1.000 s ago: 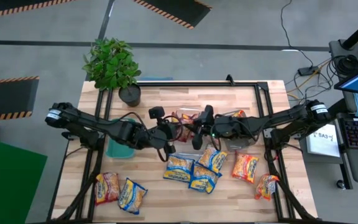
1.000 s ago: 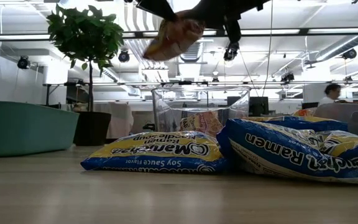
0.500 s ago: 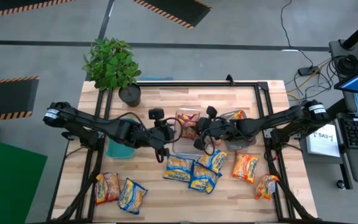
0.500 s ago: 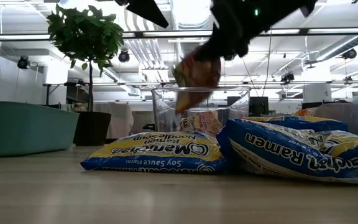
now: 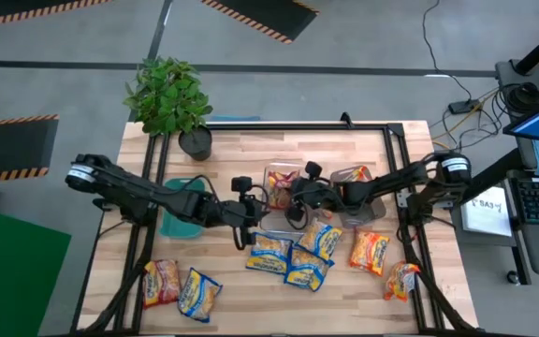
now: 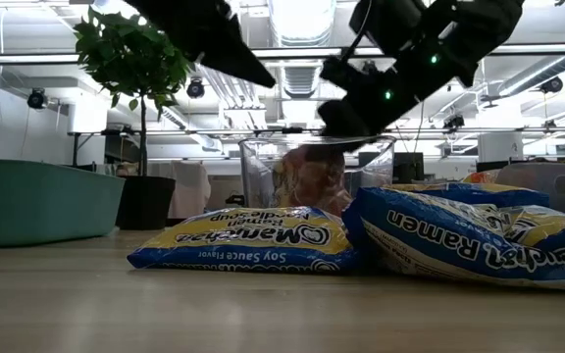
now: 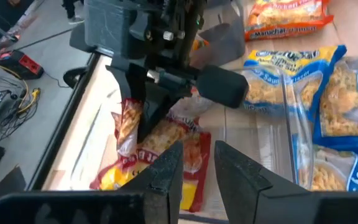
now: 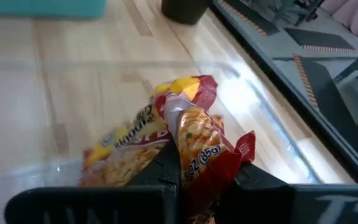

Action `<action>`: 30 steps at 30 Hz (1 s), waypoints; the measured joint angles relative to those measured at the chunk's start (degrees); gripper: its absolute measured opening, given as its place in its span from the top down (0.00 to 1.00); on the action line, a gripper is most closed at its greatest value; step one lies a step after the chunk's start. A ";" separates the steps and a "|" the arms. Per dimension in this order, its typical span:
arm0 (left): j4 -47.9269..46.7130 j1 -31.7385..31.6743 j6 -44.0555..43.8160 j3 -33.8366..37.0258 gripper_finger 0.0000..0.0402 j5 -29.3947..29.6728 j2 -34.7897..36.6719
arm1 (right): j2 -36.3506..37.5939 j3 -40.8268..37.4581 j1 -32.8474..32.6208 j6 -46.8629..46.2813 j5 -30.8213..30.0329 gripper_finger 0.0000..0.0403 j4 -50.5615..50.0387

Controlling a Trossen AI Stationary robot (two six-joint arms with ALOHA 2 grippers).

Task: Sort Maruchan noodles
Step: Put the red noodle pack into the transparent bin

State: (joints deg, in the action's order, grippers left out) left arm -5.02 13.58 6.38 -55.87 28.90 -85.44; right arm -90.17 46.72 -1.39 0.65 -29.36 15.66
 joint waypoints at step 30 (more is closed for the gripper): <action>2.11 -0.04 -1.82 6.32 0.88 0.08 5.28 | 10.23 2.59 0.31 -4.73 -3.70 0.75 -13.18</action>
State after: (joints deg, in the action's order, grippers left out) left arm -2.91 13.54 4.56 -49.56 28.98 -80.16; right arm -79.95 49.31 -1.08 -4.08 -33.06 2.48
